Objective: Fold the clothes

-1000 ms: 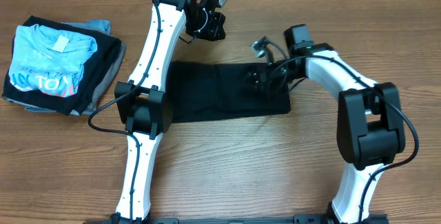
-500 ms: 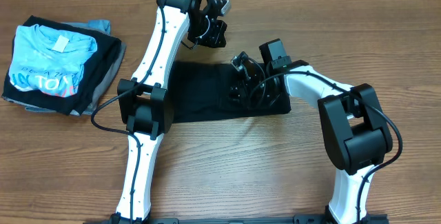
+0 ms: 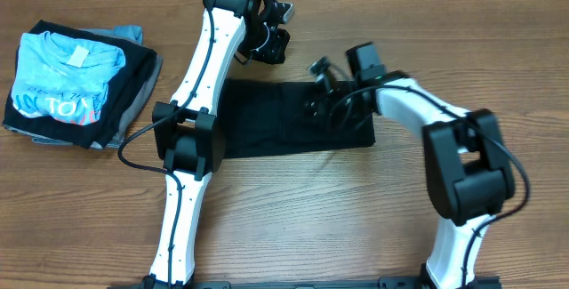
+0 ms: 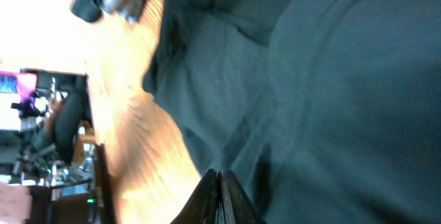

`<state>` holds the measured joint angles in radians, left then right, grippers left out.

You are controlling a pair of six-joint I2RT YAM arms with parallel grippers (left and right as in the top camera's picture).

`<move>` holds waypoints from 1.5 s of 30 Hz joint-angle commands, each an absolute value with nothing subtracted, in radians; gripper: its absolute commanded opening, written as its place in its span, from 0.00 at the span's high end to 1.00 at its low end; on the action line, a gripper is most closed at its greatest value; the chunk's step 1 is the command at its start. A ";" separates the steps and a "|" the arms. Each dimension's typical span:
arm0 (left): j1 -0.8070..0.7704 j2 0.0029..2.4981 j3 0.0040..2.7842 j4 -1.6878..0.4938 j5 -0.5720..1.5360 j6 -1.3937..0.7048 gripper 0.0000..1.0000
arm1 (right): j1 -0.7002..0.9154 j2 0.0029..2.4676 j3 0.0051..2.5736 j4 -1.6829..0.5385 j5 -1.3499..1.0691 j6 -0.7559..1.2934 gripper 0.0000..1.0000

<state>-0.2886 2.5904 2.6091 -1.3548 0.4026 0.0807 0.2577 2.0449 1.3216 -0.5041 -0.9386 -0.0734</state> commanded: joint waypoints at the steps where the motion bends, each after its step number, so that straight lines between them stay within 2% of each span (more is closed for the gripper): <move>1: -0.322 2.560 2.615 -1.407 0.385 0.114 0.96 | 0.183 1.927 1.356 -0.549 -0.935 -0.073 0.92; 5: -0.372 2.560 2.615 -1.476 0.327 0.165 0.96 | 0.061 1.906 1.355 -0.603 -0.887 -0.073 0.85; 9: -0.401 2.560 2.615 -1.524 0.321 0.173 0.96 | -0.025 1.908 1.355 -0.688 -0.688 -0.073 0.79; 10: -0.404 2.560 2.615 -1.525 0.315 0.172 0.96 | -0.047 1.908 1.355 -0.708 -0.616 -0.074 0.67; 12: -0.405 2.560 2.615 -1.525 0.265 0.167 0.96 | -0.071 1.908 1.355 -0.738 -0.519 -0.074 0.59; 18: -0.405 2.564 2.571 -1.504 0.176 0.127 0.96 | -0.082 1.908 1.354 -0.746 -0.471 -0.074 0.50; 25: -0.402 2.564 2.347 -1.325 0.171 0.120 0.96 | -0.082 1.908 1.354 -0.747 -0.471 -0.074 0.48; 30: -0.392 2.557 2.367 -1.299 0.091 0.054 0.96 | -0.082 1.908 1.354 -0.747 -0.470 -0.075 0.44; 32: -0.393 2.546 2.460 -1.327 0.089 0.018 0.96 | -0.082 1.908 1.354 -0.746 -0.470 -0.075 0.29; 34: -0.398 2.530 2.592 -1.378 0.110 -0.008 0.96 | -0.082 1.908 1.354 -0.745 -0.454 -0.075 0.03; 35: -0.400 2.524 2.639 -1.406 0.118 -0.008 0.96 | -0.082 1.908 1.354 -0.746 -0.434 -0.075 0.00; 39: -0.415 2.518 2.754 -1.581 0.131 -0.031 0.96 | -0.082 1.908 1.354 -0.755 -0.348 -0.074 0.00; 41: -0.430 2.519 2.733 -1.679 0.132 -0.049 0.96 | -0.082 1.908 1.354 -0.754 -0.348 -0.074 0.00; 45: -0.460 2.519 2.597 -1.690 0.175 -0.047 0.96 | -0.082 1.908 1.354 -0.752 -0.348 -0.073 0.00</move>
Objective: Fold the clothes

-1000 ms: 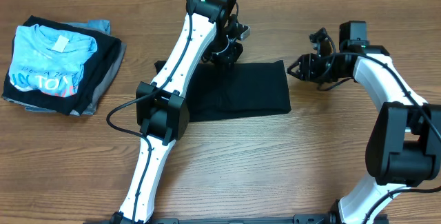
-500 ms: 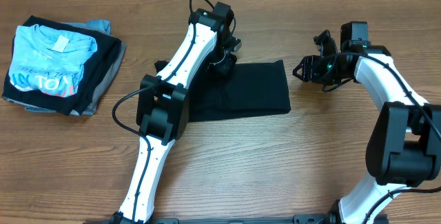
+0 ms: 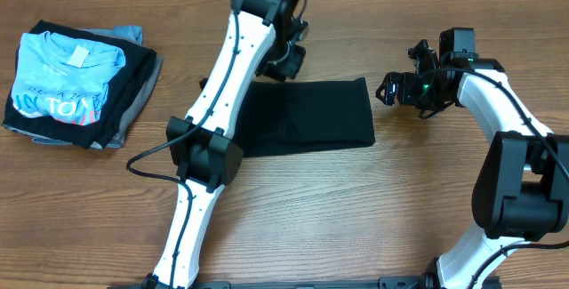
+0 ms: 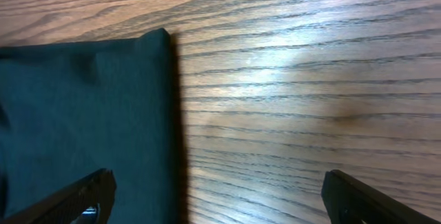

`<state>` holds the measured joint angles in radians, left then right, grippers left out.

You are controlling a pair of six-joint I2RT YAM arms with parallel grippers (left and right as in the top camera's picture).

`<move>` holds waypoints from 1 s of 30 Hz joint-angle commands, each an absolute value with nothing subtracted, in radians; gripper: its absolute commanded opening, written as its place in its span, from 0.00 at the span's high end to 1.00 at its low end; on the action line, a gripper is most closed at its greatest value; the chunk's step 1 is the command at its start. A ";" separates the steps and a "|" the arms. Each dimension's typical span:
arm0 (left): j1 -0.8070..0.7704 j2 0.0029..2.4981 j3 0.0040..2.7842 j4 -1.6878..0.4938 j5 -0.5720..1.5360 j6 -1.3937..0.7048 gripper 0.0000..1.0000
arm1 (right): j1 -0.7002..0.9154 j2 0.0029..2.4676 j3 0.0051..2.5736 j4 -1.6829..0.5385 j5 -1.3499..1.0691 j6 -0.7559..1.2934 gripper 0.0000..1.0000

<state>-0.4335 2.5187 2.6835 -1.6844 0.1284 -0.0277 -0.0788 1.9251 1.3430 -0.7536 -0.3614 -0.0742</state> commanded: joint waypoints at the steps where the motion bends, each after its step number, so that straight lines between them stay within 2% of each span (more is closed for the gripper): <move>1: -0.470 2.519 2.544 -1.690 0.202 -0.028 0.96 | -0.082 1.908 1.354 -0.759 -0.348 -0.073 0.00; 5: -0.487 2.519 2.419 -1.690 0.263 0.042 0.96 | -0.082 1.908 1.354 -0.764 -0.348 -0.073 0.00; 14: -0.488 2.519 2.376 -1.598 0.309 0.045 0.96 | -0.082 1.909 1.354 -0.762 -0.348 -0.074 0.00; 26: -0.478 2.519 2.097 -1.482 0.221 0.022 0.96 | -0.082 1.918 1.348 -0.758 -0.340 -0.074 0.00; 30: -0.478 2.503 2.137 -1.458 0.242 0.018 0.96 | -0.082 1.920 1.349 -0.758 -0.330 -0.078 0.00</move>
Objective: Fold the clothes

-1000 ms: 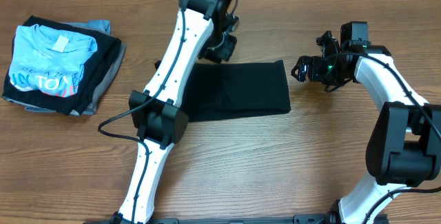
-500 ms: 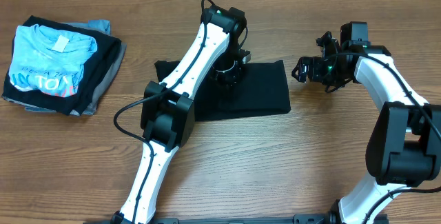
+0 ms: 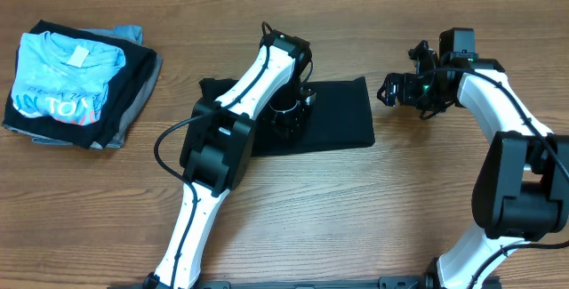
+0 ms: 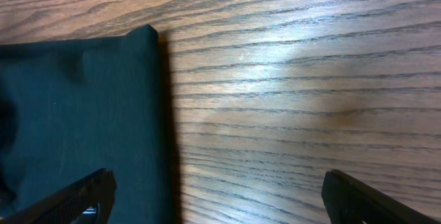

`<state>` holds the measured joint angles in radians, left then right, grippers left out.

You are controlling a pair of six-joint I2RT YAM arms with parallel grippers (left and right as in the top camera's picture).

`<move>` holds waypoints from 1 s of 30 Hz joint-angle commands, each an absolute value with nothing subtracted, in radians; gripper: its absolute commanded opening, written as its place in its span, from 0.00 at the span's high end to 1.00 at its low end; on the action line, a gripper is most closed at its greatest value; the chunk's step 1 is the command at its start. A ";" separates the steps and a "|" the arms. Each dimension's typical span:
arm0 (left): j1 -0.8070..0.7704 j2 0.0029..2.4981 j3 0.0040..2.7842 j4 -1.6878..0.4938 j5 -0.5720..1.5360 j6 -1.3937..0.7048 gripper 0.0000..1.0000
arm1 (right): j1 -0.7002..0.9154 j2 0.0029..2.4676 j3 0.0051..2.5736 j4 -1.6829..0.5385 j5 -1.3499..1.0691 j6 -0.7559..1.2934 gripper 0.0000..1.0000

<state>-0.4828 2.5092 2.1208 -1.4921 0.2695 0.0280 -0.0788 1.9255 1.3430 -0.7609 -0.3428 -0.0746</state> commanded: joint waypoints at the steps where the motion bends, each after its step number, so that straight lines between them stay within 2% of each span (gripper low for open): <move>1: -0.478 2.489 2.171 -1.462 0.252 0.019 0.96 | -0.082 1.920 1.349 -0.760 -0.331 -0.078 0.00; 5: -0.477 2.405 2.310 -1.471 0.259 0.018 0.96 | -0.082 1.922 1.349 -0.789 -0.364 -0.104 0.00; 7: -0.476 2.379 2.360 -1.458 0.251 -0.005 0.84 | -0.082 1.931 1.348 -0.796 -0.444 -0.165 0.00; 9: -0.476 2.378 2.366 -1.444 0.252 -0.007 0.83 | -0.082 1.942 1.348 -0.793 -0.466 -0.165 0.00; 12: -0.476 2.398 2.343 -1.431 0.252 -0.007 0.84 | -0.082 1.971 1.348 -0.788 -0.520 -0.200 0.00; 15: -0.477 2.449 2.329 -1.420 0.230 -0.003 0.94 | -0.082 2.033 1.348 -0.767 -0.596 -0.245 0.04; 17: -0.476 2.481 2.329 -1.417 0.195 -0.004 0.96 | -0.082 2.071 1.348 -0.749 -0.674 -0.299 0.08; 22: -0.463 2.521 2.325 -1.401 0.145 -0.004 0.96 | -0.082 2.099 1.348 -0.742 -0.785 -0.398 0.12; 30: -0.463 2.581 2.325 -1.386 0.146 -0.004 0.96 | -0.078 2.101 1.348 -0.726 -0.906 -0.401 0.18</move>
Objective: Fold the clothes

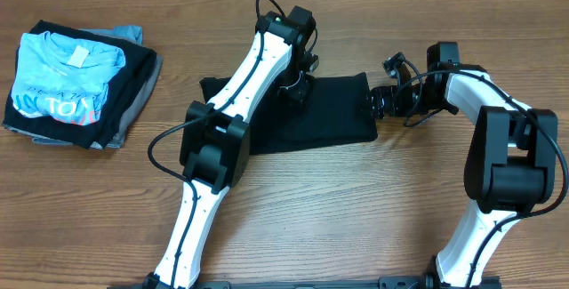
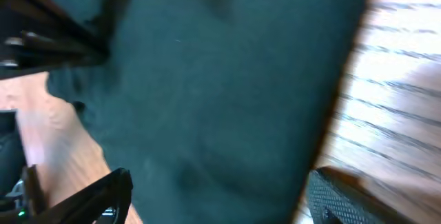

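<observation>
A black garment (image 1: 329, 120), folded into a long rectangle, lies flat at the table's middle. My right gripper (image 1: 377, 102) stands open at its right edge. In the right wrist view the dark cloth (image 2: 227, 79) fills the space between the right gripper's (image 2: 220, 186) fingers, one finger over the cloth and the other over the bare wood beside the edge. My left gripper (image 1: 296, 86) sits on the garment near its far edge. Whether the left gripper is open or shut does not show from above.
A stack of folded clothes (image 1: 76, 84) with a light blue shirt on top rests at the table's far left. The left arm reaches from the near edge across the garment's left half. Bare wooden table (image 1: 356, 209) lies in front of the garment.
My right gripper, still open, has moved left from the bare wood to the garment's right edge. My left gripper has moved from the garment's middle to its far edge.
First my right gripper was shut low on the garment's middle, with the left gripper beyond the far edge. Then the right gripper stood open on bare wood to the right. The left gripper was then on the cloth's middle. Now both are at the garment's edges.
</observation>
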`<state>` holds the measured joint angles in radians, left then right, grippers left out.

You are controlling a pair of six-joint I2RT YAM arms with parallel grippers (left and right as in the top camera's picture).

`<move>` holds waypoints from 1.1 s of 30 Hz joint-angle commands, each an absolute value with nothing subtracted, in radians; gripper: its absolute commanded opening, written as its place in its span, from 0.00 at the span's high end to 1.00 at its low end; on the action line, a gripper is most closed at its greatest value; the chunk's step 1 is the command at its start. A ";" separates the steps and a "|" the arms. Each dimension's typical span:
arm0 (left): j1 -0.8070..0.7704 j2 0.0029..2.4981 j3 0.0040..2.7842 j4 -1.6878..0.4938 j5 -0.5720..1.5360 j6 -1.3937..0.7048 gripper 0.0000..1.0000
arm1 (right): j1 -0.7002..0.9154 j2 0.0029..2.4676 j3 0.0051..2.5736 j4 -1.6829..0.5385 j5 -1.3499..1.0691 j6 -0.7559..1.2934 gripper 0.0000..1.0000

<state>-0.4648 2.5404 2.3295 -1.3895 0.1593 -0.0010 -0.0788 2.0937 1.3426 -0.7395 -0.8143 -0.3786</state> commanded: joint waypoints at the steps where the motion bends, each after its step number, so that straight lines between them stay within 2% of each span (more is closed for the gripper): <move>1: -0.463 2.583 2.325 -1.386 0.146 -0.003 0.96 | -0.078 2.101 1.348 -0.719 -0.921 -0.401 0.18; 8: -0.465 2.583 2.325 -1.387 0.146 0.000 0.96 | -0.075 2.103 1.348 -0.700 -0.938 -0.401 0.23; 17: -0.465 2.583 2.325 -1.396 0.146 0.000 0.96 | 0.029 2.104 1.348 -0.646 -0.906 -0.401 0.44; 18: -0.465 2.583 2.325 -1.398 0.146 0.001 0.96 | 0.039 2.104 1.348 -0.644 -0.883 -0.400 0.48; 20: -0.465 2.583 2.325 -1.398 0.146 0.001 0.96 | 0.046 2.104 1.348 -0.644 -0.849 -0.400 0.66; 21: -0.465 2.583 2.325 -1.397 0.146 0.001 0.96 | 0.046 2.104 1.348 -0.645 -0.835 -0.396 0.75; 22: -0.465 2.583 2.325 -1.394 0.146 0.001 0.96 | 0.044 2.104 1.348 -0.648 -0.817 -0.393 0.92; 23: -0.465 2.582 2.326 -1.393 0.146 0.001 0.96 | 0.038 2.104 1.348 -0.653 -0.802 -0.392 0.96; 29: -0.464 2.582 2.326 -1.390 0.145 0.023 0.96 | -0.049 2.104 1.350 -0.688 -0.703 -0.389 0.96; 30: -0.464 2.582 2.326 -1.390 0.145 0.023 0.96 | -0.062 2.104 1.350 -0.698 -0.678 -0.389 0.89; 31: -0.464 2.582 2.326 -1.389 0.145 0.023 0.96 | -0.072 2.104 1.350 -0.709 -0.661 -0.389 0.78; 33: -0.464 2.582 2.326 -1.386 0.143 0.023 0.96 | -0.082 2.104 1.350 -0.731 -0.638 -0.390 0.70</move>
<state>-0.4660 2.5626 2.3295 -1.3899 0.1711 0.0029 -0.0494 2.0995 1.3426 -0.7124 -0.7277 -0.3901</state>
